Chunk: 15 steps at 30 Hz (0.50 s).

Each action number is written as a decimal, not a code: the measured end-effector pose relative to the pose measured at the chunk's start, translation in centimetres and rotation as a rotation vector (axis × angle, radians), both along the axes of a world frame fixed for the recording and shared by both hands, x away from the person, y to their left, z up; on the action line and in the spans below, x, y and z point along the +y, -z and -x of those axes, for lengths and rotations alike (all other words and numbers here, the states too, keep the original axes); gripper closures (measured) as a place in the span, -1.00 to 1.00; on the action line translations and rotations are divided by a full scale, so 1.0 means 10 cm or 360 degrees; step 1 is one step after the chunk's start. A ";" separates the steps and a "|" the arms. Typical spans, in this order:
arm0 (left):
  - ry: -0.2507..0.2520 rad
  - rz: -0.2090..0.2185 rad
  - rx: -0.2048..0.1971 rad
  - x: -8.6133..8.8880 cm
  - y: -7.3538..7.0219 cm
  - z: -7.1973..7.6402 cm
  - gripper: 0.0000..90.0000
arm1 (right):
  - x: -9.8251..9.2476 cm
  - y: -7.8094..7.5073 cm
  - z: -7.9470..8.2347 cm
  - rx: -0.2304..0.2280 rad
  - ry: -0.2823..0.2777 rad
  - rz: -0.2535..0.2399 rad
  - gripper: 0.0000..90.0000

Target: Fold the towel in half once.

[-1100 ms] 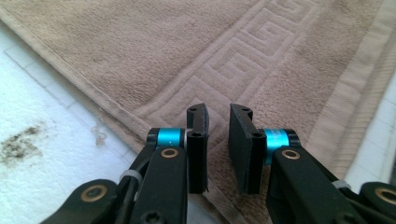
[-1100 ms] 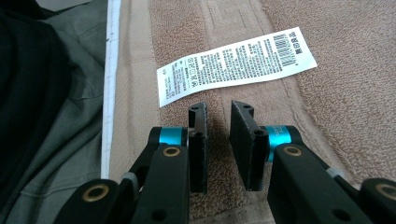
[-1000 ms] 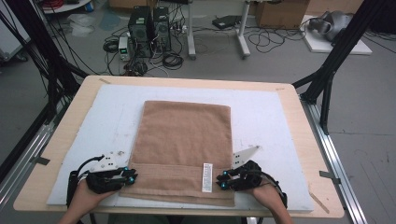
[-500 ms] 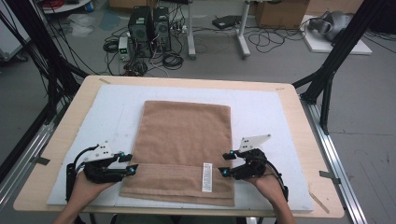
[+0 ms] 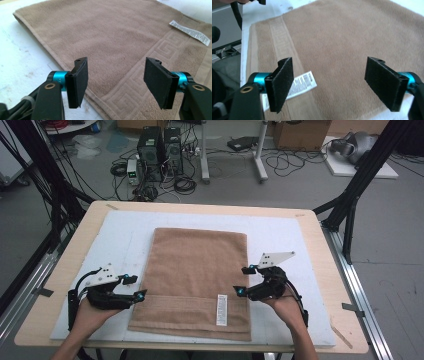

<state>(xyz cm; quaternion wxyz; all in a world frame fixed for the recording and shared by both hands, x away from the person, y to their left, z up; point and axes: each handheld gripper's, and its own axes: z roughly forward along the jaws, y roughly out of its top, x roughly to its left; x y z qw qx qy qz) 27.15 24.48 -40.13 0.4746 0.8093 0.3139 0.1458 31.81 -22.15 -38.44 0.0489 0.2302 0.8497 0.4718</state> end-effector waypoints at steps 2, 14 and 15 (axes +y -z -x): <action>0.0002 -0.0001 -0.0011 0.00 -0.03 0.00 -0.21 | 0.03 -0.04 0.00 -0.0016 -0.0003 0.0009 -0.52; -0.0008 0.0011 -0.0013 0.01 -0.07 -0.02 -0.23 | 0.07 -0.10 -0.01 -0.0048 -0.0017 0.0046 -0.52; -0.0007 0.0011 -0.0012 0.02 -0.08 -0.03 -0.23 | 0.06 -0.11 -0.01 -0.0058 -0.0019 0.0041 -0.51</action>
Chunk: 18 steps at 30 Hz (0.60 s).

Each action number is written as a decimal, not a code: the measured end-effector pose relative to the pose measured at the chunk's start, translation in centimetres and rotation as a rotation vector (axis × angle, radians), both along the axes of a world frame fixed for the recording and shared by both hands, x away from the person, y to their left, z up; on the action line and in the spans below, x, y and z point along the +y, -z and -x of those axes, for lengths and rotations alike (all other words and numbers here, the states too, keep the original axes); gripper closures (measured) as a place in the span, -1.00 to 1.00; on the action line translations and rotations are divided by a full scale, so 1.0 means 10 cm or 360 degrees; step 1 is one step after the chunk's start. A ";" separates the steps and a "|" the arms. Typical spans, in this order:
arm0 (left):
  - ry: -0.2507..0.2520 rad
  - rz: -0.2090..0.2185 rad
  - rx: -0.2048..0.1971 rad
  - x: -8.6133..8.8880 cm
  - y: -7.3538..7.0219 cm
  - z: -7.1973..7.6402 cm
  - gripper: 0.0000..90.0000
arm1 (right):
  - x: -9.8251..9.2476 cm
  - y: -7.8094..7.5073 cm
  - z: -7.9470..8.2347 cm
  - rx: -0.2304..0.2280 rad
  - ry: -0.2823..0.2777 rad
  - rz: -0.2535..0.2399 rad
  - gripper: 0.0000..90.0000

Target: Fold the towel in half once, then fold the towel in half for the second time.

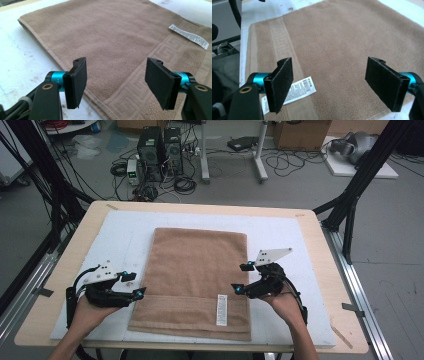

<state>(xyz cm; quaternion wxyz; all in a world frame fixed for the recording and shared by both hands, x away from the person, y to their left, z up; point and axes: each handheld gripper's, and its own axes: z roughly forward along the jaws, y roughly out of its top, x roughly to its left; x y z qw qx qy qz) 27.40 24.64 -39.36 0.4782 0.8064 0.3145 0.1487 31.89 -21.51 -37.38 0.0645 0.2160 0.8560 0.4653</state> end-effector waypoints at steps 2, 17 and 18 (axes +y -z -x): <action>0.0001 -0.0005 0.0002 0.00 -0.01 -0.01 -0.23 | 0.00 -0.01 0.00 -0.0004 0.0005 -0.0008 -0.51; 0.0003 -0.0007 0.0029 0.01 -0.01 -0.09 -0.24 | -0.02 0.04 -0.08 0.0038 0.0017 0.0015 -0.51; 0.0001 -0.0003 0.0034 0.00 -0.01 -0.10 -0.24 | -0.03 0.04 -0.08 0.0038 0.0022 0.0024 -0.51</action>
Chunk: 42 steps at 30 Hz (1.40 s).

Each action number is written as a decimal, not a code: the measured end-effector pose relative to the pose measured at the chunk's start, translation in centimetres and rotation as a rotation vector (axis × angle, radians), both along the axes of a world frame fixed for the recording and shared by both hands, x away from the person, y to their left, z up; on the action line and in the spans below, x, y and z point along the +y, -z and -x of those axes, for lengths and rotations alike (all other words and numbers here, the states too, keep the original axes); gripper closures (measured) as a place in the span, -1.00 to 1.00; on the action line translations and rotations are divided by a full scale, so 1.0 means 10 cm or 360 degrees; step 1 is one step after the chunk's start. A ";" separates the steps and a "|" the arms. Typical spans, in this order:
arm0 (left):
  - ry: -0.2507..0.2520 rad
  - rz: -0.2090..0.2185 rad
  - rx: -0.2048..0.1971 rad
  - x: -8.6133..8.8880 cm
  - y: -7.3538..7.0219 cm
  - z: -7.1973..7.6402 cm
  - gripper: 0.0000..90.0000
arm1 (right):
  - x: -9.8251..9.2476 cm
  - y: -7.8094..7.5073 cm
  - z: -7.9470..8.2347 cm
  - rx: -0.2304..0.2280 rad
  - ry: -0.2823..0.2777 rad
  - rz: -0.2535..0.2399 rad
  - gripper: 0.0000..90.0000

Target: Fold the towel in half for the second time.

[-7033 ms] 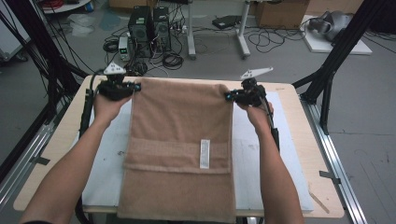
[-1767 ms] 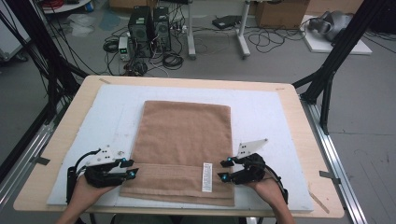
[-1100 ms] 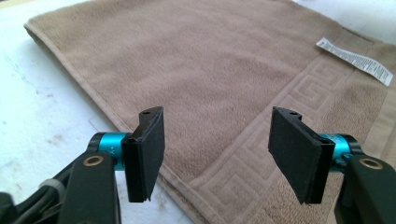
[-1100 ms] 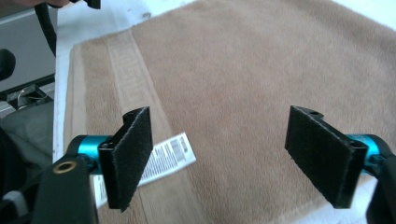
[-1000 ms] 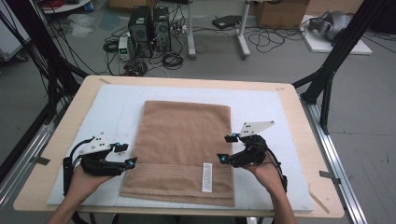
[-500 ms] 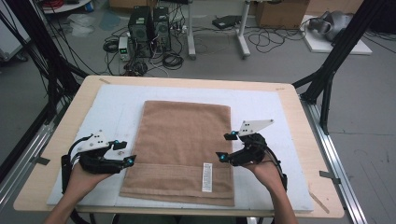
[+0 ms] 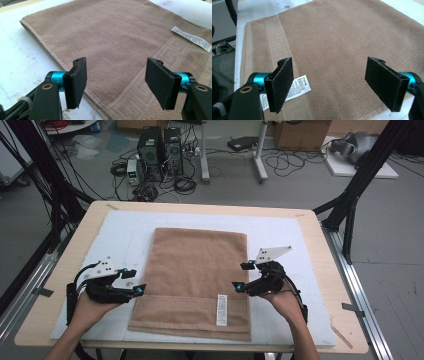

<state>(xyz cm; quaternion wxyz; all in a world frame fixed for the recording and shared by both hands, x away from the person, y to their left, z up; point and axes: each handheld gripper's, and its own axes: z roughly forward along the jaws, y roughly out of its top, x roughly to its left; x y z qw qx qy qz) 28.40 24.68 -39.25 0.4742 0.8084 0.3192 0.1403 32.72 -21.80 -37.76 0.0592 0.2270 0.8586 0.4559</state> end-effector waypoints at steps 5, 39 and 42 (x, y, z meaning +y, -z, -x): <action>-0.0010 0.0006 0.0012 0.01 -0.02 -0.09 -0.25 | -0.03 0.00 -0.05 -0.0002 0.0016 0.0014 -0.50; -0.0310 -0.0048 0.0049 -0.11 0.06 -1.55 -0.05 | -0.13 0.21 -1.35 0.0059 0.0492 0.0176 -0.25; -0.0343 -0.0025 0.0072 -0.13 0.15 -1.61 -0.10 | -0.13 0.34 -1.38 0.0077 0.0530 0.0195 -0.24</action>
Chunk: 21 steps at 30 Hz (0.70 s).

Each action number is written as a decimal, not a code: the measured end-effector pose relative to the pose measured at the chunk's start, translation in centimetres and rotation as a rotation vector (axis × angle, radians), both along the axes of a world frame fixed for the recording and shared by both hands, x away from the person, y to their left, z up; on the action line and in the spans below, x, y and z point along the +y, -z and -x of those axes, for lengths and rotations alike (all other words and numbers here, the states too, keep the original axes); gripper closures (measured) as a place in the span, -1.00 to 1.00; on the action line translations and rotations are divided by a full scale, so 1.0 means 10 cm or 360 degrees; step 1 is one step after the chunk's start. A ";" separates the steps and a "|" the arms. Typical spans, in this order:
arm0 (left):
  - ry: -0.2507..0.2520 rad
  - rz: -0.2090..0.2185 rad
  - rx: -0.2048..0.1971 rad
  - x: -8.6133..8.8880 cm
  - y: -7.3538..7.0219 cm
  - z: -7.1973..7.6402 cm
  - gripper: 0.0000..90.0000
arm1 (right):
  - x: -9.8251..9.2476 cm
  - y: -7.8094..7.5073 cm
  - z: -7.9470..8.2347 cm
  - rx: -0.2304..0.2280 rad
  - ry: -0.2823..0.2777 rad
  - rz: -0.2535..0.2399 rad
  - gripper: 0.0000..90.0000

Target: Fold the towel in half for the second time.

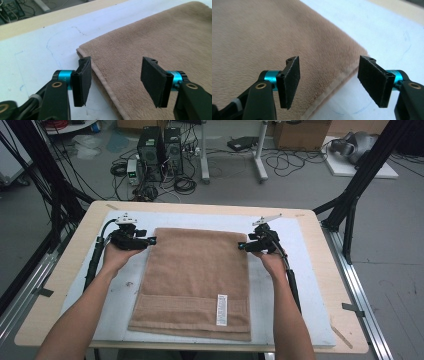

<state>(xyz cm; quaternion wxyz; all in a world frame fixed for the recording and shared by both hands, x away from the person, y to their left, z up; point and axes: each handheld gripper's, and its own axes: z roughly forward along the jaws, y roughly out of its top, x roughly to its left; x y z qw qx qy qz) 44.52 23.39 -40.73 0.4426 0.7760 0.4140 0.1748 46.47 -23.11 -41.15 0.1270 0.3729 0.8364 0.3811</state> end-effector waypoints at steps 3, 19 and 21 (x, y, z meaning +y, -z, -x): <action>-0.0004 0.0017 -0.0003 -0.04 0.08 -0.04 -0.06 | 0.01 0.07 -0.01 0.0007 0.0019 -0.0004 -0.22; -0.0074 -0.0024 0.0230 -0.08 0.38 -0.15 0.49 | 0.04 0.33 -0.06 0.0177 0.0057 -0.0139 0.72; -0.0053 0.0028 0.0261 -0.08 0.39 -0.15 0.68 | 0.05 0.33 -0.06 0.0190 0.0042 -0.0148 0.78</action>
